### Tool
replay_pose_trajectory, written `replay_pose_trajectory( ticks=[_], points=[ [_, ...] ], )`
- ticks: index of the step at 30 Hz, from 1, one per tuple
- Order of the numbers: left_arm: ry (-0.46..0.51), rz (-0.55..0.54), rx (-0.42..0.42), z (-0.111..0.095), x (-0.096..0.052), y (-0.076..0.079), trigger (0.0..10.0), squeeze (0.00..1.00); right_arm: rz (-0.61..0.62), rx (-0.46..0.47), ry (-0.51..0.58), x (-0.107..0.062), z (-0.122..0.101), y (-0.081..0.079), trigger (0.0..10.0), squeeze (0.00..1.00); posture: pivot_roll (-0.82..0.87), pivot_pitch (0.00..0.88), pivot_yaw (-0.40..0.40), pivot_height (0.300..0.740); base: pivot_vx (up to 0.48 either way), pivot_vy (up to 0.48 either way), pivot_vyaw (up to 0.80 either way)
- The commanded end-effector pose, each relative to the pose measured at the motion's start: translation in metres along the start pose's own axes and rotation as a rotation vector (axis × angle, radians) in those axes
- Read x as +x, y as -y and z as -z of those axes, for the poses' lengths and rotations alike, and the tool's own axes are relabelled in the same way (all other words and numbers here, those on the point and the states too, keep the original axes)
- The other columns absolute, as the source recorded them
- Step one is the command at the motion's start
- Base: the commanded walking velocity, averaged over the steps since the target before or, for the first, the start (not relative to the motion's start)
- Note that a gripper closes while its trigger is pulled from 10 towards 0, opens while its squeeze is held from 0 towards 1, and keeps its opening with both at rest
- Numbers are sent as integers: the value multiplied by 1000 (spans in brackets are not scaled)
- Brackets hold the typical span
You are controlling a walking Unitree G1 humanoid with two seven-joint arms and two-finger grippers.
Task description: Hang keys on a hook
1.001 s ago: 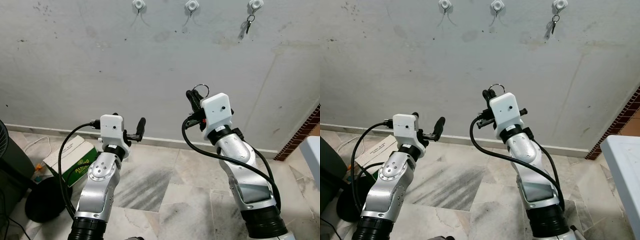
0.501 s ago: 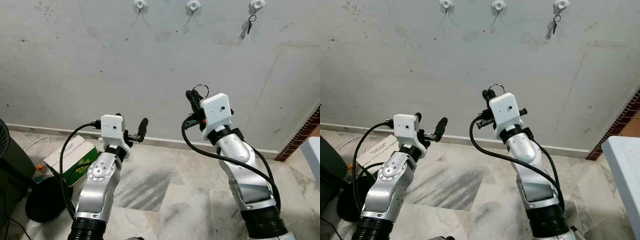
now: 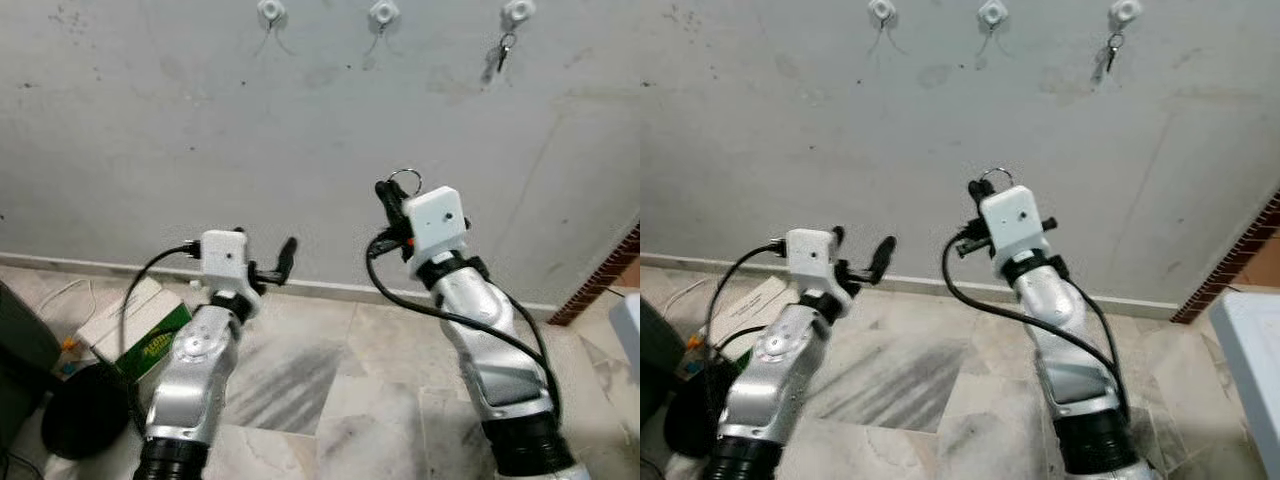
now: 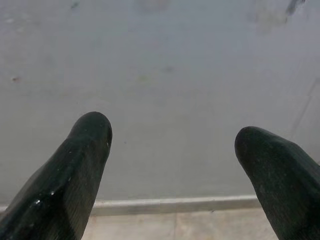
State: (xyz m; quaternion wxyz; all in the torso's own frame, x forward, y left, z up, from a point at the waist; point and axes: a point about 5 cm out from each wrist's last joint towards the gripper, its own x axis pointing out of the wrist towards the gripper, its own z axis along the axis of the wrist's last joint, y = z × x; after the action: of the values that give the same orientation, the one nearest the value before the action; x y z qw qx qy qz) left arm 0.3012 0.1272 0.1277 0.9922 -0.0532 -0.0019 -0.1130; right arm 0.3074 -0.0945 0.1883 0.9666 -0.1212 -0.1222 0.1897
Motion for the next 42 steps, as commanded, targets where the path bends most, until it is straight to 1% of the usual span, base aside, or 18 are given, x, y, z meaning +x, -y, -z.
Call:
replay_pose_trajectory(
  ticks=[1, 18, 31, 33, 42],
  points=[
    [8, 24, -9, -2, 0, 8, 10000, 0, 7, -11, -2, -1, 0, 5, 10000, 0, -49, 50, 53, 740, 315, 247, 0],
    [5, 24, -14, -2, 0, 8, 10000, 0, 2, -13, -15, -4, 4, 3, 10000, 0, -48, 51, 53, 740, 309, 304, 0],
    [-3, 33, -2, 0, 0, 8, 10000, 0, 8, -25, -13, -4, 4, 3, 10000, 0, -46, 44, 56, 740, 310, 320, 0],
    [-2, 29, 3, 0, 0, 8, 10000, 0, 10, -26, -12, -4, 4, 3, 10000, 0, -46, 44, 56, 740, 349, 0, 0],
    [2, 16, 0, -1, 0, 8, 10000, 0, 11, -28, -19, -5, 6, 2, 10000, 0, -47, 46, 57, 740, 0, 0, 0]
  ],
)
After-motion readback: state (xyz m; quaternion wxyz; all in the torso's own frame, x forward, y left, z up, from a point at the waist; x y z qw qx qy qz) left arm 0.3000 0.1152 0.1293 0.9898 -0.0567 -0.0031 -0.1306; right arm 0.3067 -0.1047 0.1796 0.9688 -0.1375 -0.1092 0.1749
